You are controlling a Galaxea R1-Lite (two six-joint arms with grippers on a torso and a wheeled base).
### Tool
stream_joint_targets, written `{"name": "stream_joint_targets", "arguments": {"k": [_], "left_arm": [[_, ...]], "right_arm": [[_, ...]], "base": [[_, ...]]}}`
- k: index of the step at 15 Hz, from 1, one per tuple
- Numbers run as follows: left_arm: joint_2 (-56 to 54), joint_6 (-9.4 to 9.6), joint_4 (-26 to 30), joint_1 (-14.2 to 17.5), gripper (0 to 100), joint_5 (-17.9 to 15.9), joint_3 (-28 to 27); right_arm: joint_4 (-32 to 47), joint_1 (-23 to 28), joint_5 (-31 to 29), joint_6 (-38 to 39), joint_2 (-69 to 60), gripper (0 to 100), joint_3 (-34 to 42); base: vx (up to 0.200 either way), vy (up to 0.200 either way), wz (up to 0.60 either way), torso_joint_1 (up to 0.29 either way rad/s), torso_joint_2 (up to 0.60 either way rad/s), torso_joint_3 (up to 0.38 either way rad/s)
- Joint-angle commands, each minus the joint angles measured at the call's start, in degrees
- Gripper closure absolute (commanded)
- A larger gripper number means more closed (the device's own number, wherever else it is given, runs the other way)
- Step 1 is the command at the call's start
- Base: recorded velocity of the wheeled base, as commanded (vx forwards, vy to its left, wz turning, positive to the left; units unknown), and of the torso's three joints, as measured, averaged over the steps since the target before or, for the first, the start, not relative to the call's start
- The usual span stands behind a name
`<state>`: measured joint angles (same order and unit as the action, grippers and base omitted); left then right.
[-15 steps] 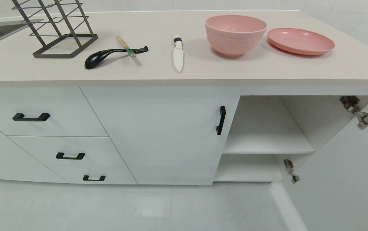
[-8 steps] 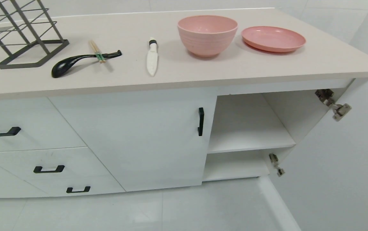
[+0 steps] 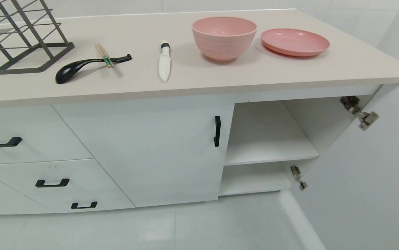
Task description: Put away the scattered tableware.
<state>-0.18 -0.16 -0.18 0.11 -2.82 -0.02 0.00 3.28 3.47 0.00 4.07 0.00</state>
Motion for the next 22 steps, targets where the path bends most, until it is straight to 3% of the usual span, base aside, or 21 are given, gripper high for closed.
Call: {"name": "stream_joint_targets", "arguments": {"k": [1, 9, 12, 16, 22], "left_arm": [[0.18, -0.02, -0.08, -0.02, 0, 0.00, 0.02], [0.18, -0.02, 0.01, 0.07, 0, 0.18, 0.02], [0.18, 0.07, 0.01, 0.07, 0, 0.00, 0.02], [0.18, 0.07, 0.01, 0.07, 0, 0.09, 0.02], [0.18, -0.11, 0.01, -0.02, 0, 0.18, 0.02]], "right_arm": [[0.00, 0.06, 0.04, 0.00, 0.15, 0, 0.00], [0.00, 0.06, 0.04, 0.00, 0.15, 0, 0.00], [0.00, -0.03, 0.04, 0.00, 0.15, 0, 0.00], [0.09, -0.38, -0.05, 0.09, 0.15, 0, 0.00], [0.09, -0.47, -0.05, 0.09, 0.23, 0, 0.00]], "base": [[0.000, 0.000, -0.60, -0.007, 0.00, 0.002], [0.000, 0.000, -0.07, -0.001, 0.00, 0.000], [0.200, 0.000, 0.00, -0.001, 0.00, 0.002], [0.000, 0.000, 0.00, 0.000, 0.00, 0.000], [0.000, 0.000, 0.00, 0.071, -0.36, -0.284]]}}
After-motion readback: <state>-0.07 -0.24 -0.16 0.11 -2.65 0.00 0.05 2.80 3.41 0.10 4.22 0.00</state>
